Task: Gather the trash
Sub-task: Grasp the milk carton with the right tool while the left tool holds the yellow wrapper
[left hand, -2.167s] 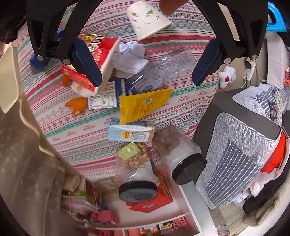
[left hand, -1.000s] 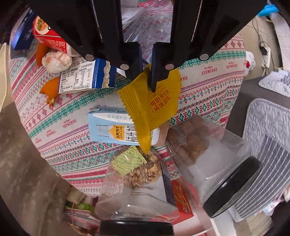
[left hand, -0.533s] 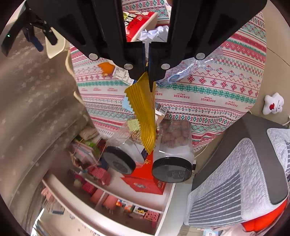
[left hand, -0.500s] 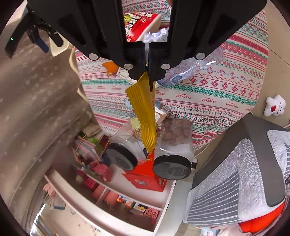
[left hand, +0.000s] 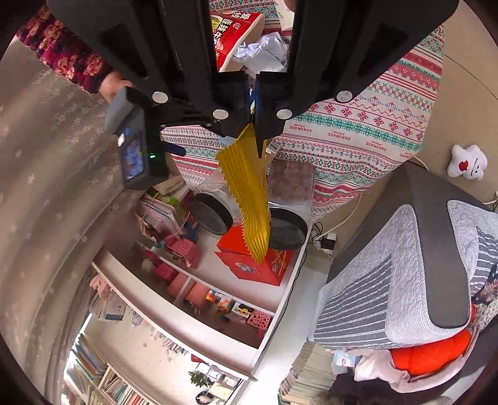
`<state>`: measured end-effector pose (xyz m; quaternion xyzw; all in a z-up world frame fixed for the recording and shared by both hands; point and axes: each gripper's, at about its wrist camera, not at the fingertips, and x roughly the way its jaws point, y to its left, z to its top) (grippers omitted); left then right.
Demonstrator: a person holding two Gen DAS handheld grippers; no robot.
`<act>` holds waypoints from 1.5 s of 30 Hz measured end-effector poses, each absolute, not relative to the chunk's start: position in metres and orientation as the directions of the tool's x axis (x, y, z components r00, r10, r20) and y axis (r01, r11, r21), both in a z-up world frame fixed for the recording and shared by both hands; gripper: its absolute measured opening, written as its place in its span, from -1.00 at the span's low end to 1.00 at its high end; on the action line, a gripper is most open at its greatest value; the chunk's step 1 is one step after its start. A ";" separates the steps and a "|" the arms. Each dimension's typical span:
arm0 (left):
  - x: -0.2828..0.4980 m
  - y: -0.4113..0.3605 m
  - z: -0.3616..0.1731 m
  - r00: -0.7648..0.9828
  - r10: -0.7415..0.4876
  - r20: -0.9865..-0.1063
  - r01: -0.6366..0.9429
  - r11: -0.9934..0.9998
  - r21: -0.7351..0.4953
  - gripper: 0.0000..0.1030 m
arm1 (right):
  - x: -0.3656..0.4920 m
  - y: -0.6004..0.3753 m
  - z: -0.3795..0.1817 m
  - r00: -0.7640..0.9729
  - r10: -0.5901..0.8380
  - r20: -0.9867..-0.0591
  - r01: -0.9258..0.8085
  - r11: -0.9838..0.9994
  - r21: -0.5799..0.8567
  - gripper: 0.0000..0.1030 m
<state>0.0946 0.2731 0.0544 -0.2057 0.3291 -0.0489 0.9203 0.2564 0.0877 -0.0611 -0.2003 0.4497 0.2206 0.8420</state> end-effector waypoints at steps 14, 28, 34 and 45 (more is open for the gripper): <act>0.093 0.292 0.049 0.778 -0.233 -0.583 -0.070 0.891 -0.449 -0.97 | 0.282 0.118 -0.110 0.421 0.171 -0.891 -0.555 0.825 -0.103 0.40; 0.093 0.291 0.048 0.774 -0.227 -0.591 -0.087 0.887 -0.454 -0.97 | 0.219 0.113 -0.070 0.514 0.188 -0.837 -0.495 0.862 -0.111 0.00; 0.093 0.284 0.046 0.768 -0.239 -0.595 -0.076 0.888 -0.454 -0.97 | 0.204 0.089 -0.046 0.552 0.177 -0.815 -0.453 0.884 -0.114 -0.01; 0.089 0.274 0.051 0.772 -0.266 -0.578 -0.046 0.883 -0.467 -0.97 | 0.176 0.027 -0.007 0.639 0.165 -0.751 -0.333 0.940 -0.076 -0.01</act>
